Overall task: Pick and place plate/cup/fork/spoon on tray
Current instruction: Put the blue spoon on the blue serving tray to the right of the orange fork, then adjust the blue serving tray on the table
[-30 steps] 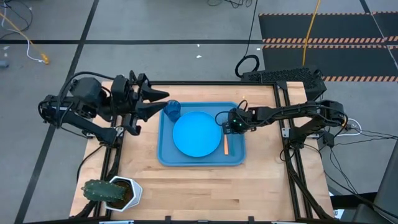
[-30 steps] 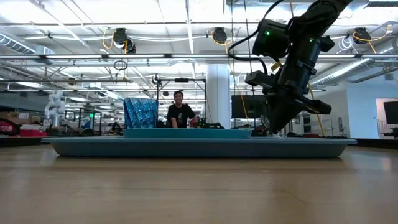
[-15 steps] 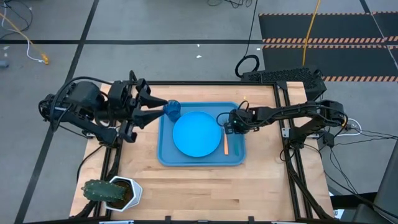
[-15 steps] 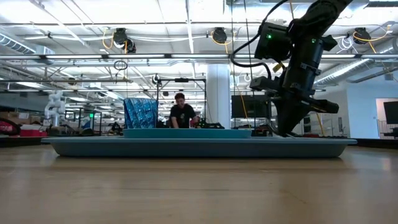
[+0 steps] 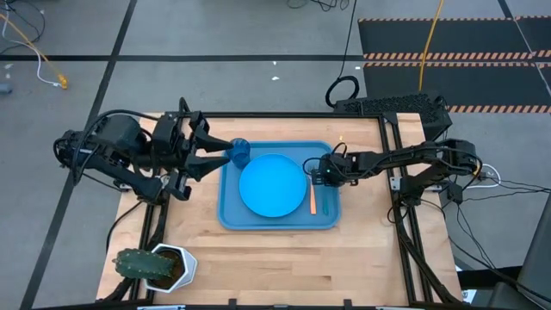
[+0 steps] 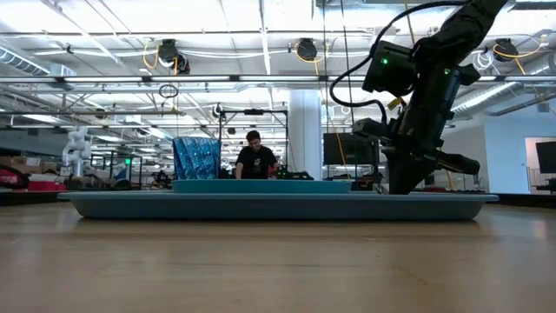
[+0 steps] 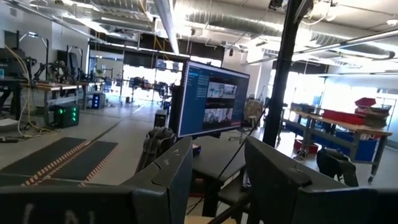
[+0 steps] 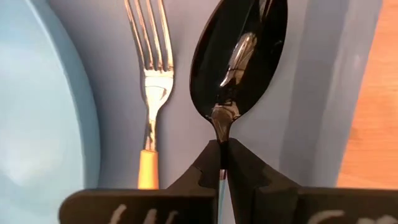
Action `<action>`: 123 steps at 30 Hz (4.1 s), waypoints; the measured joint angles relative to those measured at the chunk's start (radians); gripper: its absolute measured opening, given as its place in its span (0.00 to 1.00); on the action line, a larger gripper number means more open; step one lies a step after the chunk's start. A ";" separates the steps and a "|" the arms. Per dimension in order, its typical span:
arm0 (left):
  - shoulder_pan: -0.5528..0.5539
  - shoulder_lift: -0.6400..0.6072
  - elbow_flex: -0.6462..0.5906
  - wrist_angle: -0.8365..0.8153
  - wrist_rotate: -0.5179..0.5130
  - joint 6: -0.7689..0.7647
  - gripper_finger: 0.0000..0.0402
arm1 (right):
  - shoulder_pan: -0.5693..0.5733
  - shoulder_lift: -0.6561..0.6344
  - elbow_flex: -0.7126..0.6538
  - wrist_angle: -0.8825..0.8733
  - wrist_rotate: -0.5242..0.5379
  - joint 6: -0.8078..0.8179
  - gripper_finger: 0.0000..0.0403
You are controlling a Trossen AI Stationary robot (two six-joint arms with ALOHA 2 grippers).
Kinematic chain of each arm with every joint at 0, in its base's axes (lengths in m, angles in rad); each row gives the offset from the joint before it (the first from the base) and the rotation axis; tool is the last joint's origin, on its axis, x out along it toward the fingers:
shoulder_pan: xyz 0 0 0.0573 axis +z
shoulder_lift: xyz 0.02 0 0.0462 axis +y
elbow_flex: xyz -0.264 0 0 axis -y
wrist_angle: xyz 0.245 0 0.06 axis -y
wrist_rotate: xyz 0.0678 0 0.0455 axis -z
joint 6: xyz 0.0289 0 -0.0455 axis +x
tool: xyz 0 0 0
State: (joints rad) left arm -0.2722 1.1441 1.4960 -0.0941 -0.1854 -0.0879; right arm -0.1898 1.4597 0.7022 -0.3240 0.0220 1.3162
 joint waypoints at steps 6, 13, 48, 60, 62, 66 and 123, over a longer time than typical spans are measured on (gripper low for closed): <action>0.000 0.000 0.000 -0.014 0.000 0.004 0.37 | 0.002 -0.002 -0.026 0.036 0.001 0.008 0.00; 0.000 0.000 0.000 -0.038 0.000 0.000 0.37 | 0.002 -0.002 -0.058 0.112 0.003 0.032 0.00; -0.001 -0.005 0.000 -0.038 0.001 -0.050 0.37 | 0.002 0.002 -0.060 0.121 0.029 0.053 0.15; -0.003 -0.031 0.001 -0.165 0.004 -0.039 0.37 | 0.001 -0.081 -0.060 0.122 0.029 0.055 0.15; -0.003 -0.032 0.001 -0.196 0.003 -0.039 0.37 | 0.001 -0.123 -0.060 0.114 0.033 0.051 0.15; -0.003 -0.034 0.001 -0.270 0.000 -0.046 0.37 | 0.001 -0.203 -0.060 0.054 0.057 0.035 0.15; 0.122 -0.051 -0.631 -0.997 0.018 -1.244 0.37 | 0.100 -0.377 -0.188 -0.258 0.054 0.086 0.15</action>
State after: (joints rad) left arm -0.1501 1.0927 0.8654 -1.0908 -0.1669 -1.3322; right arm -0.0894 1.0828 0.5140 -0.5820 0.0763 1.4021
